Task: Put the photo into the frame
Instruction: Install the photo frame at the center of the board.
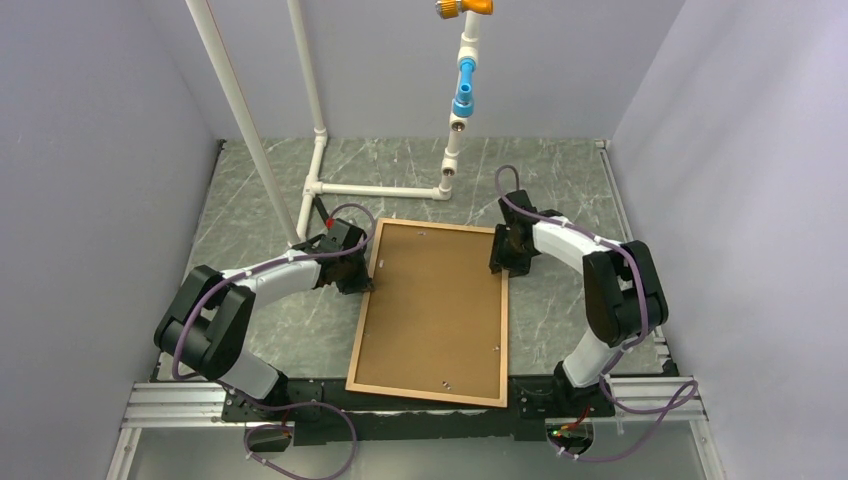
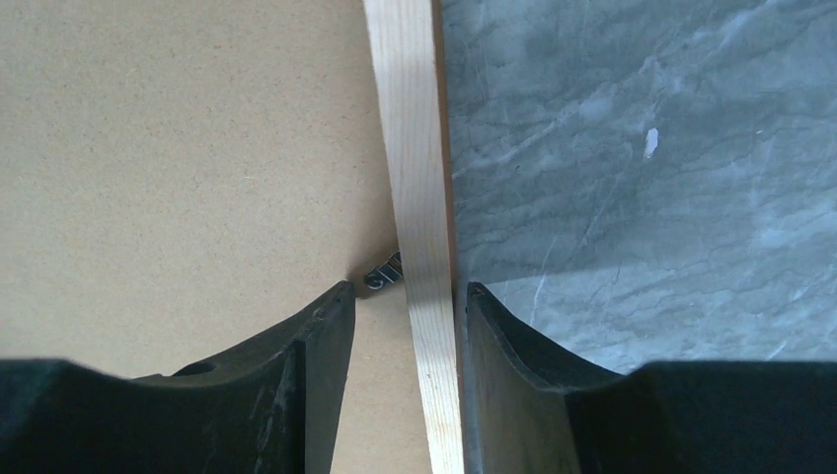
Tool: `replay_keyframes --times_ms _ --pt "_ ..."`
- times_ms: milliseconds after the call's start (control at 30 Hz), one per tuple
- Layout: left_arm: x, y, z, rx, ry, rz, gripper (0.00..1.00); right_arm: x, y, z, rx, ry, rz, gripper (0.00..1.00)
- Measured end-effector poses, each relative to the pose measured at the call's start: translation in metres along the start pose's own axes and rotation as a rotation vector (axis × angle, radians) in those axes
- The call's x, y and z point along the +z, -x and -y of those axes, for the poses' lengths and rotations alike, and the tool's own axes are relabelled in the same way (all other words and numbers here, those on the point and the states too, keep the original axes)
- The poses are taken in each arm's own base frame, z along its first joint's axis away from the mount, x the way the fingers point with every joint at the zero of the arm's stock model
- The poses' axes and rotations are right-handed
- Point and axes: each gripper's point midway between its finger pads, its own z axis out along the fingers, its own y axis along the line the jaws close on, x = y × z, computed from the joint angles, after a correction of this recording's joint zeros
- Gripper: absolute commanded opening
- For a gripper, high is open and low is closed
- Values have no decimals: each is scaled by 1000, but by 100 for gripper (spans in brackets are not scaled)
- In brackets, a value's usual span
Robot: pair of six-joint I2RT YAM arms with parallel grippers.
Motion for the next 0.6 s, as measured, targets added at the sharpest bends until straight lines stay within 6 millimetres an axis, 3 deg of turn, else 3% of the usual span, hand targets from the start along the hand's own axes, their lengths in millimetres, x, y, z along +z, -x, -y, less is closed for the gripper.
replay_keyframes --times_ms 367,600 --pt "0 -1 1 10 7 -1 0 4 -4 -1 141 127 -55 48" --pt "1 -3 3 14 10 -11 0 5 4 1 192 146 -37 47"
